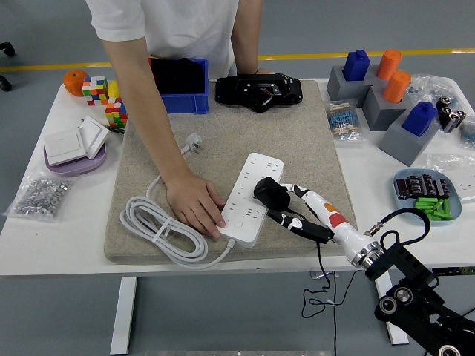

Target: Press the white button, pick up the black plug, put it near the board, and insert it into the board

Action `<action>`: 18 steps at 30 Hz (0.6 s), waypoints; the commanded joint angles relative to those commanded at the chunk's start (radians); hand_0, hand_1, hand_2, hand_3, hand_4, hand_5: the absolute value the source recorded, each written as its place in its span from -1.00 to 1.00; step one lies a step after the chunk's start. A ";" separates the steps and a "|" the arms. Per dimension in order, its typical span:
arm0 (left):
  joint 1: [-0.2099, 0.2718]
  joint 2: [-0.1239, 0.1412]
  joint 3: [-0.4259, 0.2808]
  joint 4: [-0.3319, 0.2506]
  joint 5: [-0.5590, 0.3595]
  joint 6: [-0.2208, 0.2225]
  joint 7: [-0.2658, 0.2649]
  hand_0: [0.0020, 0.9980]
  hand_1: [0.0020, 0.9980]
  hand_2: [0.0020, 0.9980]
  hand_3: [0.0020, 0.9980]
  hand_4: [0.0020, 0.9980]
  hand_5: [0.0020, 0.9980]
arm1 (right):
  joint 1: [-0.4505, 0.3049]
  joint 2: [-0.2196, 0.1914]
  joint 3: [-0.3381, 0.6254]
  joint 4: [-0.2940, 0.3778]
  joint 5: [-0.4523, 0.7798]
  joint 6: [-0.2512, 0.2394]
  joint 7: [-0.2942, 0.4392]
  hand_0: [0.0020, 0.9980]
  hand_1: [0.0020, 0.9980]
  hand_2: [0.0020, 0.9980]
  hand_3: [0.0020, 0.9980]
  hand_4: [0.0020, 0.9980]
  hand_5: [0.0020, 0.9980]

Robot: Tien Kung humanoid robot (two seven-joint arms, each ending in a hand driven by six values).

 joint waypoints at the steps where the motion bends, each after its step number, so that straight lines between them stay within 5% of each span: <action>1: 0.000 0.000 0.000 0.000 0.000 0.000 0.000 0.42 0.33 0.17 0.35 0.33 -0.47 | 0.002 0.001 -0.003 0.001 0.000 0.000 0.000 1.00 0.92 0.84 0.77 1.00 0.99; 18: 0.004 -0.004 0.005 0.000 -0.007 0.000 -0.002 0.41 0.33 0.17 0.35 0.33 -0.46 | 0.057 0.029 -0.050 -0.021 0.000 0.001 -0.021 1.00 0.92 0.83 0.76 1.00 0.97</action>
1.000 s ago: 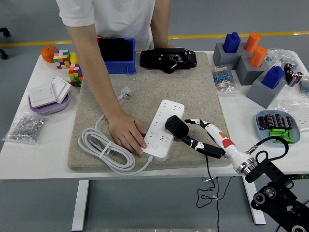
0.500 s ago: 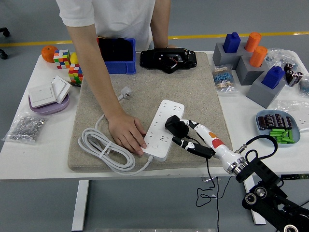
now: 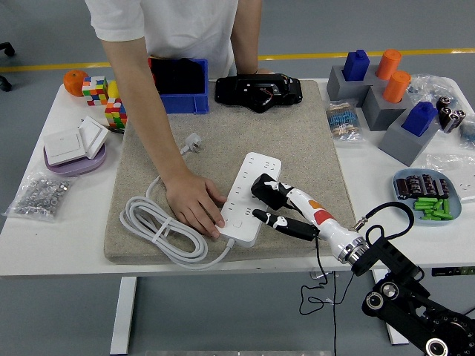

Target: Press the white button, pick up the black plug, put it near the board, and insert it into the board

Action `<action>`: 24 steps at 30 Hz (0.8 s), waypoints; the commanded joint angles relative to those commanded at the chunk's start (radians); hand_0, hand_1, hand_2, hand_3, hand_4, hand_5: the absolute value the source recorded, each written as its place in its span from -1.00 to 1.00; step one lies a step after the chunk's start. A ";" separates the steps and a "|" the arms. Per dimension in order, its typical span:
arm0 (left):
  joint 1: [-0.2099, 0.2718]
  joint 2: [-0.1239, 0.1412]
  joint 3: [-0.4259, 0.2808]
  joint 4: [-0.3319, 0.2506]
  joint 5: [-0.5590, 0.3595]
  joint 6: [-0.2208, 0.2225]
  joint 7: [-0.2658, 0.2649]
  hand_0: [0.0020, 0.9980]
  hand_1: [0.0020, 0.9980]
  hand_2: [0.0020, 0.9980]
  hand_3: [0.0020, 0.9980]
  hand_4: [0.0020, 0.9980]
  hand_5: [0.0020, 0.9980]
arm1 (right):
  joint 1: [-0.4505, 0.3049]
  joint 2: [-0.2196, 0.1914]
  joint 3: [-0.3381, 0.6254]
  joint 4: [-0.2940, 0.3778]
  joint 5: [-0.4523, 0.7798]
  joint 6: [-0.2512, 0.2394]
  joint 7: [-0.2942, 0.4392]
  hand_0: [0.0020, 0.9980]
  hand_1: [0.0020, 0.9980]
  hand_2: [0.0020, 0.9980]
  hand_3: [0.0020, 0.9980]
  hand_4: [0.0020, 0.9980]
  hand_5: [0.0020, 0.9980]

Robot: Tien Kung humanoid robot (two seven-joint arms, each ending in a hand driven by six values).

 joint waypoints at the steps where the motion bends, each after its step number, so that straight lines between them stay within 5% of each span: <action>1: 0.000 0.000 -0.001 0.000 0.001 0.000 0.001 0.41 0.33 0.17 0.35 0.33 -0.46 | 0.003 0.000 -0.001 0.002 -0.001 0.000 -0.001 1.00 0.92 0.83 0.76 1.00 0.97; 24: 0.003 -0.004 -0.013 0.000 0.008 0.001 0.002 0.41 0.33 0.17 0.35 0.33 -0.47 | 0.047 -0.004 -0.056 0.010 0.017 0.007 -0.014 1.00 0.91 0.82 0.74 1.00 0.95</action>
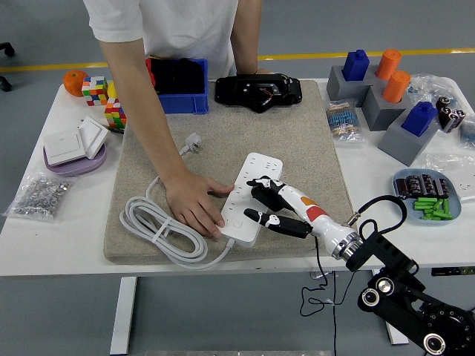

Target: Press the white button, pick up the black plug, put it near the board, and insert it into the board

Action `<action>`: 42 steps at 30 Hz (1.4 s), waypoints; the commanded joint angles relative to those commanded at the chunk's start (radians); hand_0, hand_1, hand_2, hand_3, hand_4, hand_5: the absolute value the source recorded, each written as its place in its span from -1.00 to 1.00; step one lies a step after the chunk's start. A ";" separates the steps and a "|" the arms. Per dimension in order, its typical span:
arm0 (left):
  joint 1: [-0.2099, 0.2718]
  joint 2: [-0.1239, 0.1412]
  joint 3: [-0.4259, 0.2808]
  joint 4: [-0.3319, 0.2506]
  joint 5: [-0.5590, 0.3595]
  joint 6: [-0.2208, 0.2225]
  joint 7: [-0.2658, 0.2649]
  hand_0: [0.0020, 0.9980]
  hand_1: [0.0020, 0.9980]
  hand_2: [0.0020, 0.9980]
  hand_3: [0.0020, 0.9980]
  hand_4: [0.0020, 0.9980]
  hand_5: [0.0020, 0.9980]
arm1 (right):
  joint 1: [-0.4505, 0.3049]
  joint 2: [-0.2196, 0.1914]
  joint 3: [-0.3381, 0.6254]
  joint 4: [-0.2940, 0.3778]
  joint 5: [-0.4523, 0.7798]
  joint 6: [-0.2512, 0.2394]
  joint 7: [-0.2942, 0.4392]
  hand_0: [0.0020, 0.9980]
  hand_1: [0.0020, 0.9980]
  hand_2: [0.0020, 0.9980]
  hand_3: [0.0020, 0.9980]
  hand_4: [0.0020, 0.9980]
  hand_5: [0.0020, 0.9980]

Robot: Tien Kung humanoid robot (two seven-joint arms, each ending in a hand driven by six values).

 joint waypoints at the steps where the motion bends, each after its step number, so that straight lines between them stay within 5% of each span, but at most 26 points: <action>1: 0.000 0.000 0.000 0.000 0.000 0.000 0.000 0.41 0.33 0.17 0.35 0.33 -0.47 | 0.006 0.002 -0.006 -0.001 0.002 0.000 0.000 1.00 0.91 0.82 0.74 1.00 0.95; 15: -0.001 0.000 0.002 0.000 -0.006 0.000 -0.002 0.41 0.33 0.17 0.35 0.33 -0.46 | 0.066 0.029 -0.074 -0.024 0.019 0.006 -0.003 1.00 0.90 0.81 0.73 1.00 0.93; 42: 0.000 0.000 -0.003 0.000 -0.002 0.001 -0.002 0.42 0.33 0.17 0.35 0.32 -0.47 | 0.065 0.024 -0.088 -0.034 0.038 0.005 -0.005 1.00 0.89 0.80 0.72 1.00 0.92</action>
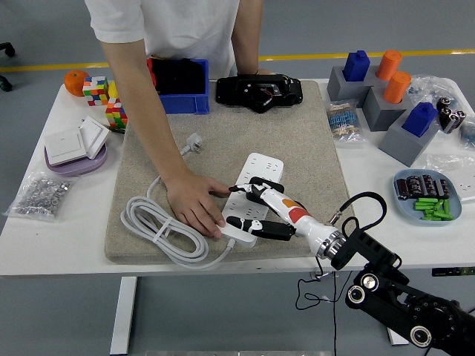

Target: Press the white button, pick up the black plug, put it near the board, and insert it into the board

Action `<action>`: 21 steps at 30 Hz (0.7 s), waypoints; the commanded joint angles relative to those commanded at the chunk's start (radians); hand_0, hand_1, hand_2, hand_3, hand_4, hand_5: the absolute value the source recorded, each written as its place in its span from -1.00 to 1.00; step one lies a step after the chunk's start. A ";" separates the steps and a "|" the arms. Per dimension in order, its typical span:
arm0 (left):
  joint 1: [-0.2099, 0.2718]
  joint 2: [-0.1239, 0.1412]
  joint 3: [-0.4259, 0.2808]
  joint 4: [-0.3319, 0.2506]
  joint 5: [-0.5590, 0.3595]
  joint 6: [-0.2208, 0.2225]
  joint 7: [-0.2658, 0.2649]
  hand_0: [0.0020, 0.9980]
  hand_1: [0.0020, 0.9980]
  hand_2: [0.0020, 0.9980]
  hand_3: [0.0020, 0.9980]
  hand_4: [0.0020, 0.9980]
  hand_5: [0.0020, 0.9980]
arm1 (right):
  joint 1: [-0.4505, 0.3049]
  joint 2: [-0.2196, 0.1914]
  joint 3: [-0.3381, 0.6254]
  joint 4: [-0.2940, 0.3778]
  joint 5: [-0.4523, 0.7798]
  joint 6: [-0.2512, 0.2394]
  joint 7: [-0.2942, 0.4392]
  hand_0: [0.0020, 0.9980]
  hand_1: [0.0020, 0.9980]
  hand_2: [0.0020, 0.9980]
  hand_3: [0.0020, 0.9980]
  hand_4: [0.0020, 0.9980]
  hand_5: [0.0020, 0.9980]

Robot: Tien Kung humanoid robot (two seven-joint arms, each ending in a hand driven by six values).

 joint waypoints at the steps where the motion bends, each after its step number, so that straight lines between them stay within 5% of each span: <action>1: 0.000 0.000 0.000 0.000 0.000 0.000 0.000 0.42 0.33 0.17 0.35 0.32 -0.47 | 0.000 0.000 0.003 0.009 0.000 -0.001 0.002 1.00 0.89 0.80 0.72 1.00 0.92; 15: 0.003 0.002 0.004 0.000 0.002 -0.002 0.002 0.41 0.33 0.17 0.35 0.32 -0.47 | -0.022 -0.019 0.111 0.201 -0.050 -0.002 -0.006 1.00 0.89 0.79 0.71 1.00 0.91; 21: 0.001 0.005 0.004 0.000 0.005 -0.003 0.002 0.41 0.33 0.17 0.35 0.32 -0.46 | -0.066 -0.035 0.213 0.194 -0.061 0.003 -0.020 1.00 0.84 0.75 0.69 1.00 0.84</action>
